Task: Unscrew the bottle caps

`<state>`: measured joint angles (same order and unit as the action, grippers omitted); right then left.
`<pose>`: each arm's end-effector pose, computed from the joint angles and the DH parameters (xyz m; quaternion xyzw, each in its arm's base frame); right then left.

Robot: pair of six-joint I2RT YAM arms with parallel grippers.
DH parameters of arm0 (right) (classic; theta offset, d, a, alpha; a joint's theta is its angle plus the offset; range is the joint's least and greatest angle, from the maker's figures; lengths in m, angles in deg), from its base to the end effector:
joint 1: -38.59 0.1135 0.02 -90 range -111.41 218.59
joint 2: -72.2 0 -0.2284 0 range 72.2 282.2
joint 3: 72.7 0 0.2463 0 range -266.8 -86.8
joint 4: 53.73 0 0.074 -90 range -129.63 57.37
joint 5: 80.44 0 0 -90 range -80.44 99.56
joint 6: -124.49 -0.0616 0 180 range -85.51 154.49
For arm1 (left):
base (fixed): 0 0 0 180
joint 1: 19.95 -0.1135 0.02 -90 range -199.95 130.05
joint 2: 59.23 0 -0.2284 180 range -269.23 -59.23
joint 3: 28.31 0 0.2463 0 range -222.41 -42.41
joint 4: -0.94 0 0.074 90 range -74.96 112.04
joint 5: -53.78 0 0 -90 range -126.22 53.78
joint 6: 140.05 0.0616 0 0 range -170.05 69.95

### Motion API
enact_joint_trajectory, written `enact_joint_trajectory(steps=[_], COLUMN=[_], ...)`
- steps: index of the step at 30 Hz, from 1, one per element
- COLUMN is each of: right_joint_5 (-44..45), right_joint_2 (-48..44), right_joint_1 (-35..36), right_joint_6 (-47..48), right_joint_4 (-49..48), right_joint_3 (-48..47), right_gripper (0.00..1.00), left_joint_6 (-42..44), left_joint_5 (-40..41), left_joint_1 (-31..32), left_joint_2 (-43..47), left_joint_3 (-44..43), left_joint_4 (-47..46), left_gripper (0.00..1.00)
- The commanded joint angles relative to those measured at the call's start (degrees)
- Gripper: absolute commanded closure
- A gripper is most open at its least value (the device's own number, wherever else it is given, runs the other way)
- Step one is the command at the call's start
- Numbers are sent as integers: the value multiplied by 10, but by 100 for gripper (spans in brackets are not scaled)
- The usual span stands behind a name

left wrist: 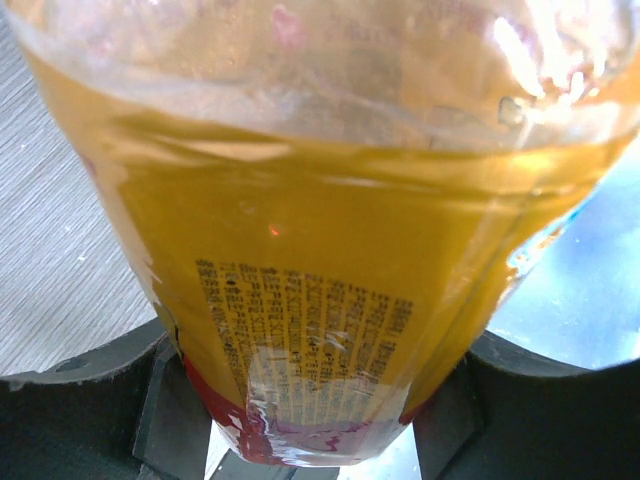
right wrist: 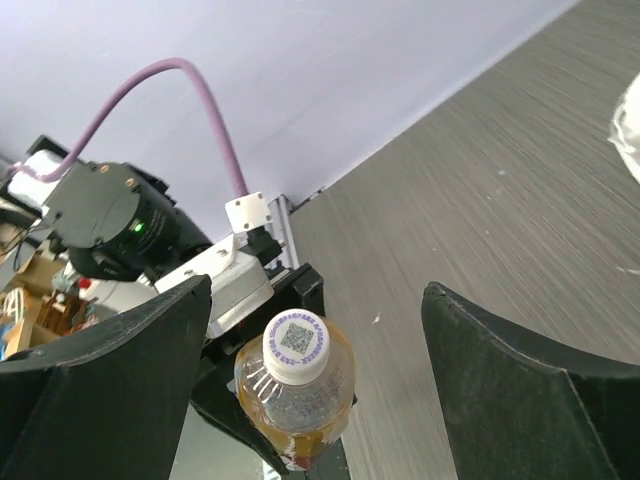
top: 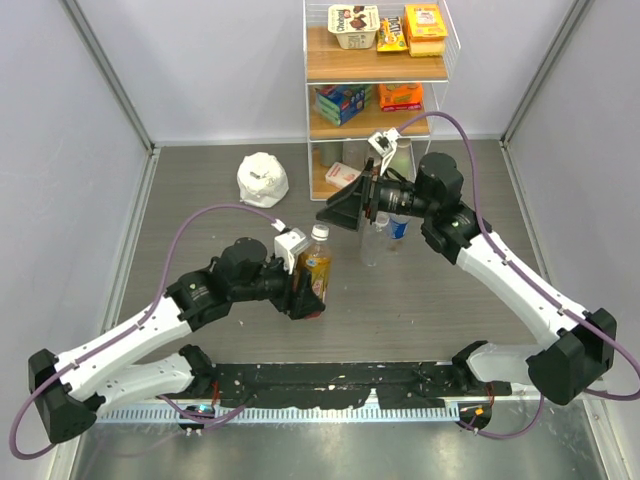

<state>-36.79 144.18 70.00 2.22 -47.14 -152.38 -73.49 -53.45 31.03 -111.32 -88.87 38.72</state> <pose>0.2413 0.1996 0.3660 -0.2761 0.6458 0.5803 0.4122 0.1364 -0.1973 0.2650 0.2766 0.8107 -0.4050 0.3196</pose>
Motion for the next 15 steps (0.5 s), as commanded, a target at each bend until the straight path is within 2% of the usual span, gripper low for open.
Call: enact_joint_trajectory(steps=[1, 7, 15], right_joint_5=[112, 220, 315], right_joint_2=[-16, 13, 58], right_joint_1=[0, 7, 69], right_joint_6=[40, 45, 71], right_joint_4=[97, 204, 281], right_joint_3=[-38, -75, -125], right_gripper=[10, 10, 10], left_joint_6=[7, 0, -9], left_joint_5=[46, 127, 138], left_joint_1=[-2, -2, -2], left_joint_2=[-12, -45, -78], left_joint_3=[-24, -44, -58], left_joint_4=[12, 58, 59], left_gripper=[100, 100, 100])
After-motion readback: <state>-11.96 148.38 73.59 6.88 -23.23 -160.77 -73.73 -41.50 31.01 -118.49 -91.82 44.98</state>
